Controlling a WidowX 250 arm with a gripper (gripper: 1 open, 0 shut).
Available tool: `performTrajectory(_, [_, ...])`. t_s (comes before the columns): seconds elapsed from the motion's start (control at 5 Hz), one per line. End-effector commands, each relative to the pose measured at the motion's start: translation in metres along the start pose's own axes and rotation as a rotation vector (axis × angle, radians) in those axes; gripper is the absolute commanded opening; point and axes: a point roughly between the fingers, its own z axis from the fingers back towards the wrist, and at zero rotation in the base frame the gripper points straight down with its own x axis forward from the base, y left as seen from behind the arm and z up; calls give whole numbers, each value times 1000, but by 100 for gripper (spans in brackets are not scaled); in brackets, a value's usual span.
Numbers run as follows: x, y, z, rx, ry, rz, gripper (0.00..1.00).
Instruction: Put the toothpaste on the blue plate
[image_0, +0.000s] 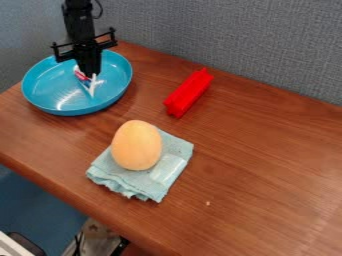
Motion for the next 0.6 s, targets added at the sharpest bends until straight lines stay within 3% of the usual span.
performTrajectory(0.0, [9, 8, 45, -71, -99, 8, 0])
performTrajectory(0.4, [8, 13, 42, -72, -103, -9, 0])
